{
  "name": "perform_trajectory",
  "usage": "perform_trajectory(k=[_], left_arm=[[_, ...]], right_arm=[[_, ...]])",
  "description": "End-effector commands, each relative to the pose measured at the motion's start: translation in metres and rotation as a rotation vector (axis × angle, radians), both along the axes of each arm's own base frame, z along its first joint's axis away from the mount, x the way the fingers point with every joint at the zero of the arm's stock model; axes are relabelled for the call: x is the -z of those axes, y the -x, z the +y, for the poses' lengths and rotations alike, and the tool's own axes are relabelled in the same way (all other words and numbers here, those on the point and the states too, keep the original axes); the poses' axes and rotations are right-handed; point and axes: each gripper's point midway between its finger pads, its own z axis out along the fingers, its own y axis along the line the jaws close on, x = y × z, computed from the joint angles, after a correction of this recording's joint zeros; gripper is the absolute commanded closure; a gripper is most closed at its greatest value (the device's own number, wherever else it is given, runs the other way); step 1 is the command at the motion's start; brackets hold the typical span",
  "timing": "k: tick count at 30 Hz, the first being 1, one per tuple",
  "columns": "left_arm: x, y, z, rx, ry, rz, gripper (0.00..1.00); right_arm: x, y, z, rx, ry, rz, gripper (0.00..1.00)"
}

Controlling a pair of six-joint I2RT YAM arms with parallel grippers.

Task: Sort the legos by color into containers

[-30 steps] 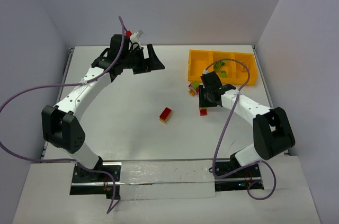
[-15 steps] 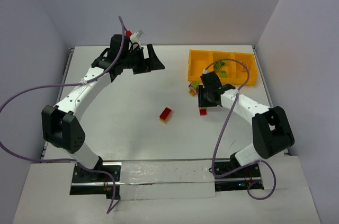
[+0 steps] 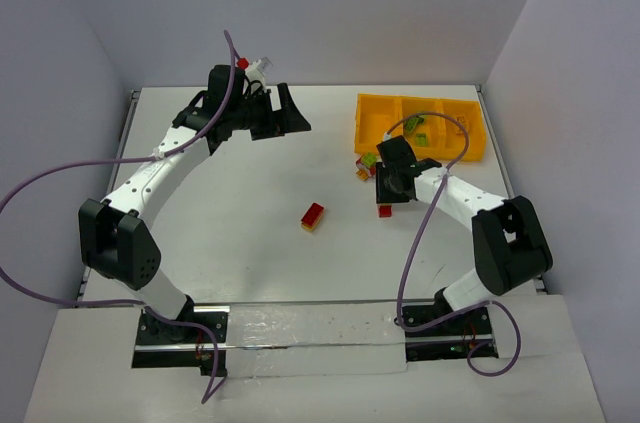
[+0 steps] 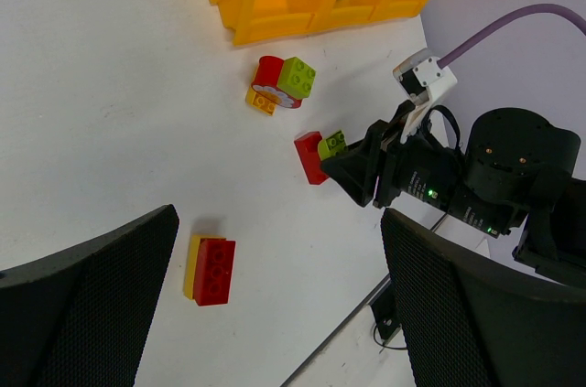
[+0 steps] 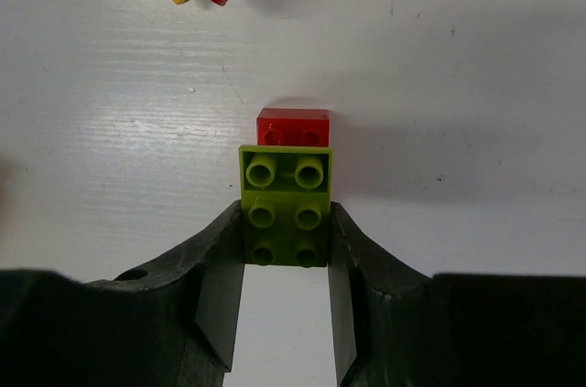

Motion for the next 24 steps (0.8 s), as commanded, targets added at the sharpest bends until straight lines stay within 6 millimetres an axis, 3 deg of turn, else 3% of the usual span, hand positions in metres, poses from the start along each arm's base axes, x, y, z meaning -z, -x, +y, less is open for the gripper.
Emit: perform_trajectory(k=[1,4,6,11,16,20,24], left_arm=[[-0.018,-0.002,0.003,-0.004,0.016,-0.063,0.01],[-0.017,-0.003,0.003,-0.003,0.013,-0.060,0.01],[-0.018,-0.002,0.003,0.000,0.014,-0.061,0.01],[-0.018,0.013,-0.009,0.126,0.053,-0.056,0.01],[-0.025,0.049,-0.027,0.358,0.170,-0.028,0.03],[-0.035,0.082,-0.039,0.532,0.290,-0.034,0.03],[-0.040,0.109,-0.059,0.631,0.348,-0.040,0.03]], right_arm=[[-0.023,-0.014,0.003,0.016,-0.012,-0.077,0.88],[-0.045,-0.016,0.008,0.007,-0.058,-0.117,1.00],[-0.062,-0.017,0.015,-0.006,-0.116,-0.155,1.00],[-0.134,-0.012,0.046,-0.100,-0.511,-0.279,1.00],[-0.184,-0.010,0.050,-0.172,-0.757,-0.390,1.00],[-0.226,0.007,0.067,-0.328,-0.986,-0.442,1.00],[-0.237,0.014,0.076,-0.382,-1.092,-0.420,1.00]])
